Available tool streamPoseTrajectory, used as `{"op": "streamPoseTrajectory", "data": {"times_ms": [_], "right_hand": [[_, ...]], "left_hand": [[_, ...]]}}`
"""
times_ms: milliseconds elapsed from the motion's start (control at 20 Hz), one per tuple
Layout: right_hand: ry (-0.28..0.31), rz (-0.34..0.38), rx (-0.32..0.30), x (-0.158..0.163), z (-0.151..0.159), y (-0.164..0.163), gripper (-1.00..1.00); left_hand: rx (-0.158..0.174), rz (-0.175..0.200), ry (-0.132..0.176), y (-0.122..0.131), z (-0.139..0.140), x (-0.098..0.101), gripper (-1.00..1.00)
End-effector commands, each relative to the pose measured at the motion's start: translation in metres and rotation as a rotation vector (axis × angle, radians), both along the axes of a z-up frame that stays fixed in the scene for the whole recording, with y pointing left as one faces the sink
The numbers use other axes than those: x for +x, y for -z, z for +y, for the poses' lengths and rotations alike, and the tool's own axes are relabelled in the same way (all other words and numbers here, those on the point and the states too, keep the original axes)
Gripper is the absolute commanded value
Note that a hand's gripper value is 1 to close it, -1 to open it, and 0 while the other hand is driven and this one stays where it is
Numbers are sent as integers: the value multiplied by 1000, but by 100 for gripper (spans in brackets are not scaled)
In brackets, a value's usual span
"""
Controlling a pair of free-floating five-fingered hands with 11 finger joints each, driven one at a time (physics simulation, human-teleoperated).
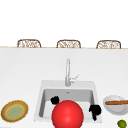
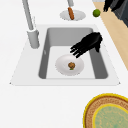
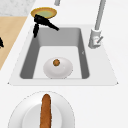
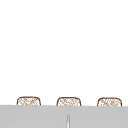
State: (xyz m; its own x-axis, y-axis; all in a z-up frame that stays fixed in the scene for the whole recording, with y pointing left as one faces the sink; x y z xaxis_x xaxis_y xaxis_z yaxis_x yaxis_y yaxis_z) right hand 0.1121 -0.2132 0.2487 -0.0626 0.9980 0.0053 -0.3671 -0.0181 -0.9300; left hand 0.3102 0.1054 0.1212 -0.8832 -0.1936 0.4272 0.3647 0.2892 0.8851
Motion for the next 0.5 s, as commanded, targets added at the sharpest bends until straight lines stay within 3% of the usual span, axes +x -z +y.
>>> {"op": "streamPoseTrajectory", "data": {"times_ms": [0,100,150,250,400,450], "right_hand": [[0,0,0,0,0,0,0],[0,0,0,0,0,0,0],[0,0,0,0,0,0,0],[0,0,0,0,0,0,0],[0,0,0,0,0,0,0],[0,0,0,0,0,0,0]], "left_hand": [[32,-9,20,-6,25,-6,-100],[36,-39,59,-14,28,-5,-100],[45,-40,61,-16,31,-6,-100],[77,-1,25,-24,44,-17,-100],[90,46,0,-27,49,-32,-100],[96,45,-1,-29,52,-37,-100]]}}
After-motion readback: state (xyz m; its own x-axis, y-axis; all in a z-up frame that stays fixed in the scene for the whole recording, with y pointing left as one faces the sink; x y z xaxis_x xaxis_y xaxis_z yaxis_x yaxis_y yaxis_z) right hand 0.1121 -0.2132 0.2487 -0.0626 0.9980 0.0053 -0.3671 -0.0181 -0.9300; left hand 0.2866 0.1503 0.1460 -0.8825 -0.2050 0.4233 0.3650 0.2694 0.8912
